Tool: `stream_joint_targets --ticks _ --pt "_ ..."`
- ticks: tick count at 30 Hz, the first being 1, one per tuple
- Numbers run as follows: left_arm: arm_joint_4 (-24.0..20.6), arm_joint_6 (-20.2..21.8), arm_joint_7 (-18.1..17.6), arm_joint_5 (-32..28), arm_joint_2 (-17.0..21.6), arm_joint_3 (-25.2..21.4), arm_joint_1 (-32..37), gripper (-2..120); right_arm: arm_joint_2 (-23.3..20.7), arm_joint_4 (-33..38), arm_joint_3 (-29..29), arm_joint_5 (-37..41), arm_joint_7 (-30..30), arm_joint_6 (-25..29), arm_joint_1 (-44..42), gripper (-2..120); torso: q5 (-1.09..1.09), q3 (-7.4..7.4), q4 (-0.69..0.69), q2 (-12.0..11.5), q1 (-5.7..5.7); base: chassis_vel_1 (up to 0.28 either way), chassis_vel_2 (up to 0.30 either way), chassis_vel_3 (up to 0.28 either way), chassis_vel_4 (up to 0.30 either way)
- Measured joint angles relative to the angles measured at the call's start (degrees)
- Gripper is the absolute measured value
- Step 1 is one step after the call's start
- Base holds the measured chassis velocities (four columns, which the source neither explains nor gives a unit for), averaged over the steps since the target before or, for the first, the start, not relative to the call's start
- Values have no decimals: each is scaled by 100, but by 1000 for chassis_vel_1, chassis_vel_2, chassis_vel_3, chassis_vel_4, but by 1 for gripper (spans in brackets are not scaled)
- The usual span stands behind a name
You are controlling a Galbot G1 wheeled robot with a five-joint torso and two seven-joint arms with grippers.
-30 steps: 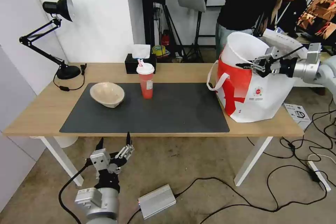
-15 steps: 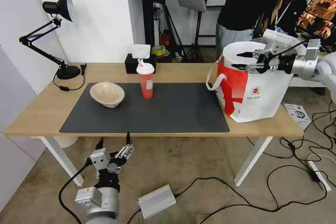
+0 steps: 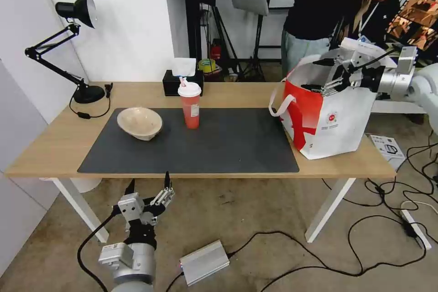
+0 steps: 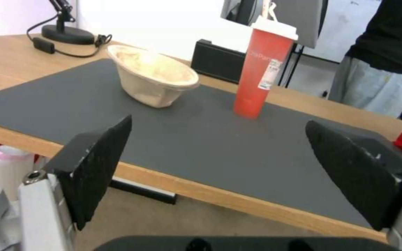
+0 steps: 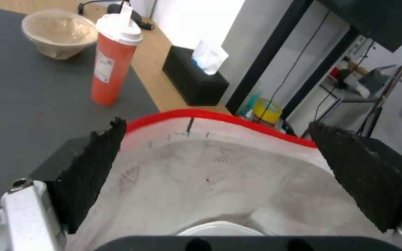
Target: Pick up the trash from the table and place it into the takeout bag.
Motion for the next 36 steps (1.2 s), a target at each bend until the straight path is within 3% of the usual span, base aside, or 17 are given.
stream_joint_targets --ticks 12,21,27,36 --pt "14 7 -11 -17 1 -25 -26 100 19 35 6 30 53 28 -13 100 0 0 0 0 0 0 0 0 0" --pt "21 9 -12 -20 2 -26 -39 100 16 275 161 262 442 102 -101 100 0 0 0 0 0 0 0 0 0" --pt "-9 10 -9 -27 2 -55 -33 100 4 894 496 578 1246 169 -552 100 0 0 0 0 0 0 0 0 0" --pt "-83 10 41 -46 2 -165 19 100 52 2599 1477 1107 2976 362 -2058 100 0 0 0 0 0 0 0 0 0"
